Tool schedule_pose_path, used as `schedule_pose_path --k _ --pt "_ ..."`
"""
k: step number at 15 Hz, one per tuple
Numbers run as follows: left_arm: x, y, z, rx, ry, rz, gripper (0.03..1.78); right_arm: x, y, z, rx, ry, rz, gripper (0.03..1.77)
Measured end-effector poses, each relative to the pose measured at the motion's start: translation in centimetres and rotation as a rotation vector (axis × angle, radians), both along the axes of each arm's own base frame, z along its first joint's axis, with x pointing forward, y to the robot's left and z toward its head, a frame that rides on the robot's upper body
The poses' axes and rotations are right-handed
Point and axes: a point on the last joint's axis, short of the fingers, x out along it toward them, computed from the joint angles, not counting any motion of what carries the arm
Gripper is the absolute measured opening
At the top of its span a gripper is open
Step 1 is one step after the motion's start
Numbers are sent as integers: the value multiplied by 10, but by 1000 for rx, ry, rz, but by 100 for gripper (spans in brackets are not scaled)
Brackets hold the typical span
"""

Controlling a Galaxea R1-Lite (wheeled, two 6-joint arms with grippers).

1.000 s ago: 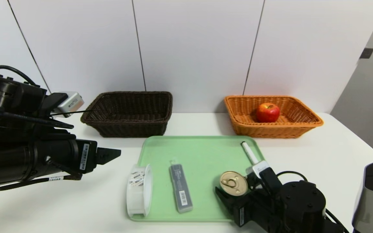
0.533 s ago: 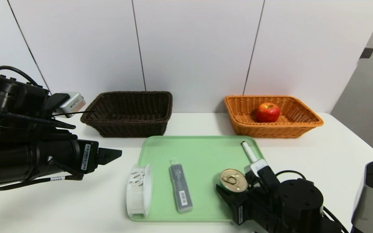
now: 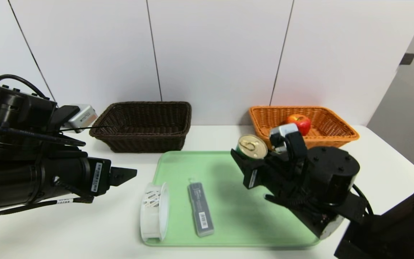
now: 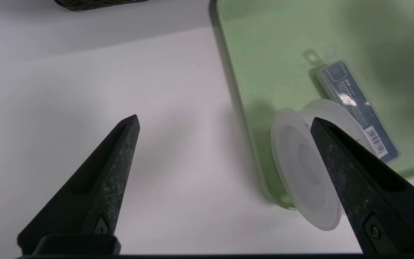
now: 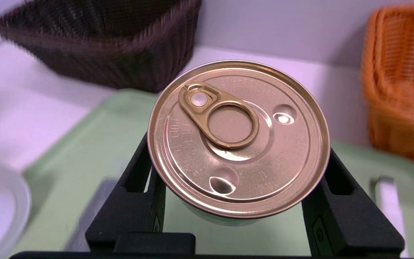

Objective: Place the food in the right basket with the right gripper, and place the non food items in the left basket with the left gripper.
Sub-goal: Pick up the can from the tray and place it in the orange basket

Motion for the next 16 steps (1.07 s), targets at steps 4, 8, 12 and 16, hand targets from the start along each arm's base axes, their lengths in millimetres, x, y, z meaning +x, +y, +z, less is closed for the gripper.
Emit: schedule_pose_path --k 4,8,12,16 --pt "0 -1 0 -2 -2 -2 169 33 -3 61 26 -19 -51 100" --pt "0 -1 1 -3 -5 -3 169 61 -25 109 34 3 -99 100" --pt "0 -1 1 -7 -7 -7 169 92 -61 125 48 107 -204 100" --pt "0 -3 0 -7 -1 -11 169 121 -79 104 29 206 -278 100"
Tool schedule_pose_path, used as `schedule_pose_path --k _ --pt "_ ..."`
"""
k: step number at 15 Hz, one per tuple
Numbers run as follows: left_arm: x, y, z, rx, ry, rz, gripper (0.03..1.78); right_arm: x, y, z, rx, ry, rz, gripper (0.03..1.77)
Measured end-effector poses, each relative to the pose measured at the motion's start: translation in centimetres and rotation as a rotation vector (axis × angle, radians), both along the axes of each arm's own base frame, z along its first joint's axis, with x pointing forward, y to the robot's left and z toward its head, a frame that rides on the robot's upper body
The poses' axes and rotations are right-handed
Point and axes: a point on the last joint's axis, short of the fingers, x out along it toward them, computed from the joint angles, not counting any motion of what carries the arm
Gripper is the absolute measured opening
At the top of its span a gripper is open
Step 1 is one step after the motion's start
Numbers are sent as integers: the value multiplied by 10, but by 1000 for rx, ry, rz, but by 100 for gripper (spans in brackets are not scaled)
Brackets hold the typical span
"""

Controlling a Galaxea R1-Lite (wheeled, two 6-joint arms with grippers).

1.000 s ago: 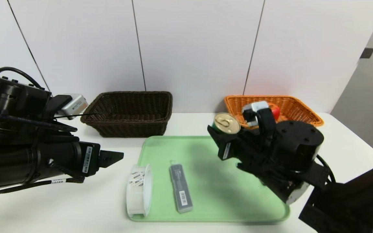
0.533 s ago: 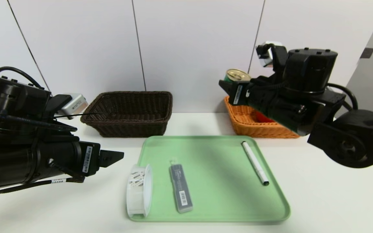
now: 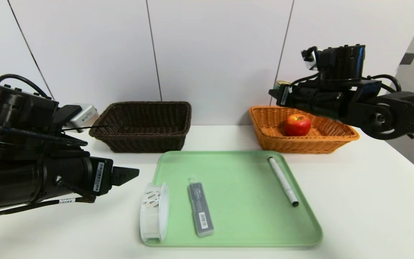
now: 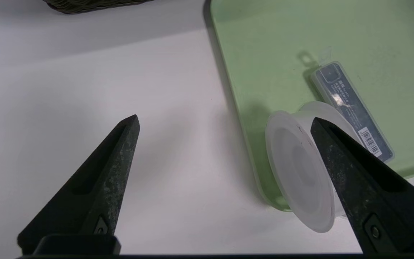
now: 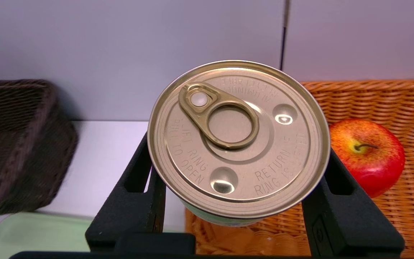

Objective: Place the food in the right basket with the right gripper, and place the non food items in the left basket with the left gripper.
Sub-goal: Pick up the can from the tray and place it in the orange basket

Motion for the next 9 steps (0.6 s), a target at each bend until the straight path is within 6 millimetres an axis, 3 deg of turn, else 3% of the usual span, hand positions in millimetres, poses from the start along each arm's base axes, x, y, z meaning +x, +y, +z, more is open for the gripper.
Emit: schedule_pose_path --k 9 --pt "0 0 -2 1 6 0 169 53 -6 -60 10 128 -69 100"
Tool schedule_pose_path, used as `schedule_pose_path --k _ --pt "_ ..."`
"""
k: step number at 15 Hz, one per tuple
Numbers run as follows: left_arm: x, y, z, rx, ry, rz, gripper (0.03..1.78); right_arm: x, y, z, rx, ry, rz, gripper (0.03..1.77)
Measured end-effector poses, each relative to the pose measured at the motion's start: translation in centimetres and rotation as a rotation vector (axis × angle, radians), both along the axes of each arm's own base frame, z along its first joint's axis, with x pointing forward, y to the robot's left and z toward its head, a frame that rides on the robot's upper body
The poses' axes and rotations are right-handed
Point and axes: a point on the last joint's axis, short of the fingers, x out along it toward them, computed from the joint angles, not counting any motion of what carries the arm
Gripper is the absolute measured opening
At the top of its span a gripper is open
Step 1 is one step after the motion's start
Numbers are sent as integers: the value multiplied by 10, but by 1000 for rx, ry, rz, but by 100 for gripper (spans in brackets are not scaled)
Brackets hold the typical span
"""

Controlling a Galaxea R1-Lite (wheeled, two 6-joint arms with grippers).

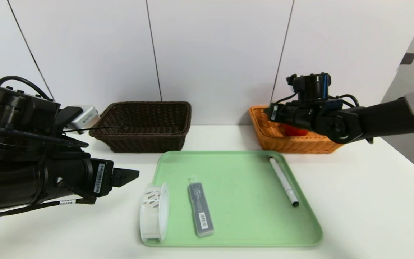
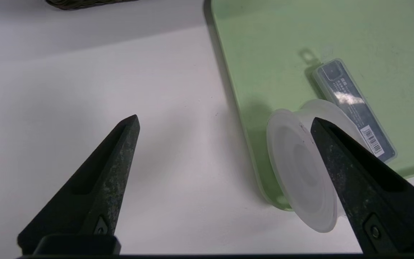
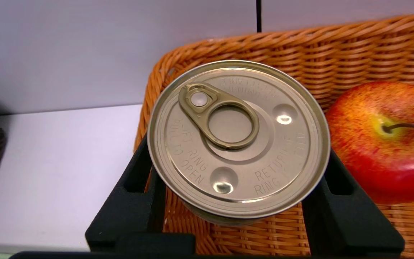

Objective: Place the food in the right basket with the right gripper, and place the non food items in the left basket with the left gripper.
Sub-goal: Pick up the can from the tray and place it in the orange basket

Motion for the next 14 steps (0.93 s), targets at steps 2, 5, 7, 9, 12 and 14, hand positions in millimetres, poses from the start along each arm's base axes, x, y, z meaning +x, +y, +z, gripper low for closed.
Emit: schedule_pose_path --k 2,5,7,9,12,14 --pt "1 0 0 1 2 1 169 8 -1 -7 -3 9 -7 100" --pt "2 -1 -2 4 7 2 169 15 0 -15 -7 19 -9 100" --pt "3 -1 -2 4 8 2 169 17 0 -21 -11 30 -11 105" --pt "3 -1 -2 5 7 1 169 19 -1 -25 -12 34 -14 120" --pt "3 -1 -1 5 6 1 169 20 -2 -24 -13 35 -17 137" --pt "3 -1 -1 3 4 1 169 18 -4 -17 -9 21 -18 144"
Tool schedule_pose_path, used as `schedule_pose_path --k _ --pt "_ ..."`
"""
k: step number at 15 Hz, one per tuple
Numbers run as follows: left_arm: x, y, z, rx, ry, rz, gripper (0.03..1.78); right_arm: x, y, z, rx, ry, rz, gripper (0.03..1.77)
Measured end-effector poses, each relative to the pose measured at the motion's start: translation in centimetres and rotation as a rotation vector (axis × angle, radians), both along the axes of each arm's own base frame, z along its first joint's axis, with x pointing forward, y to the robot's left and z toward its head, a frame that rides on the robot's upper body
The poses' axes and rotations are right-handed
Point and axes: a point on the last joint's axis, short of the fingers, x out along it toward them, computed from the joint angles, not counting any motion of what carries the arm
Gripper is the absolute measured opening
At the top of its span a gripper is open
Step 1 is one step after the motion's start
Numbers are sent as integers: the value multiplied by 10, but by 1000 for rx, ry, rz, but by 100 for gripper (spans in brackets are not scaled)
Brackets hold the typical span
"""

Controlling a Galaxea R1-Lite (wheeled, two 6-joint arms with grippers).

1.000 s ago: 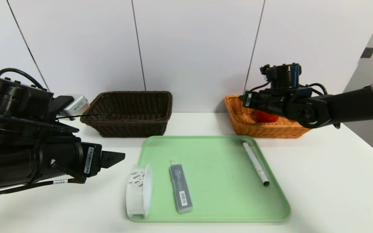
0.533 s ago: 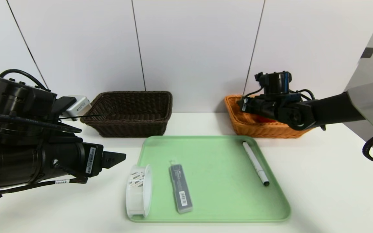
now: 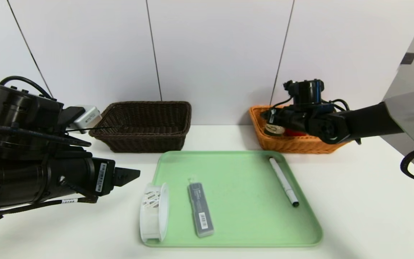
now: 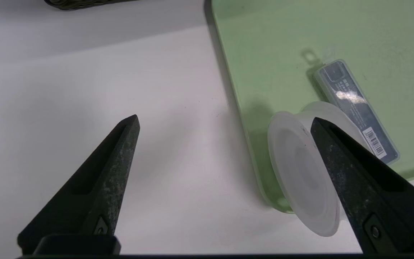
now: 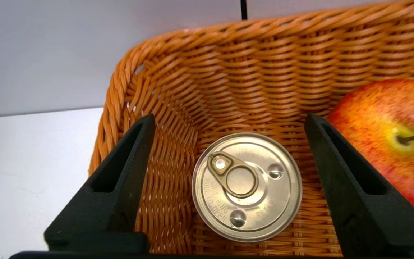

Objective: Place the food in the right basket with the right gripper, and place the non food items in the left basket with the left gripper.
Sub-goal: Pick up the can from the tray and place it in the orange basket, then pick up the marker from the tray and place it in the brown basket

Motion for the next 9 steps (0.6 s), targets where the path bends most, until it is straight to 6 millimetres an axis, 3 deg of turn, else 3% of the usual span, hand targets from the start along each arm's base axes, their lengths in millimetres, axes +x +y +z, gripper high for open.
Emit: schedule_pose_path --k 4,9 --pt "-1 0 3 -6 -12 -1 169 -13 1 35 13 -55 4 155" --pt "-5 2 7 -13 -26 -3 169 -59 18 111 90 -121 56 163"
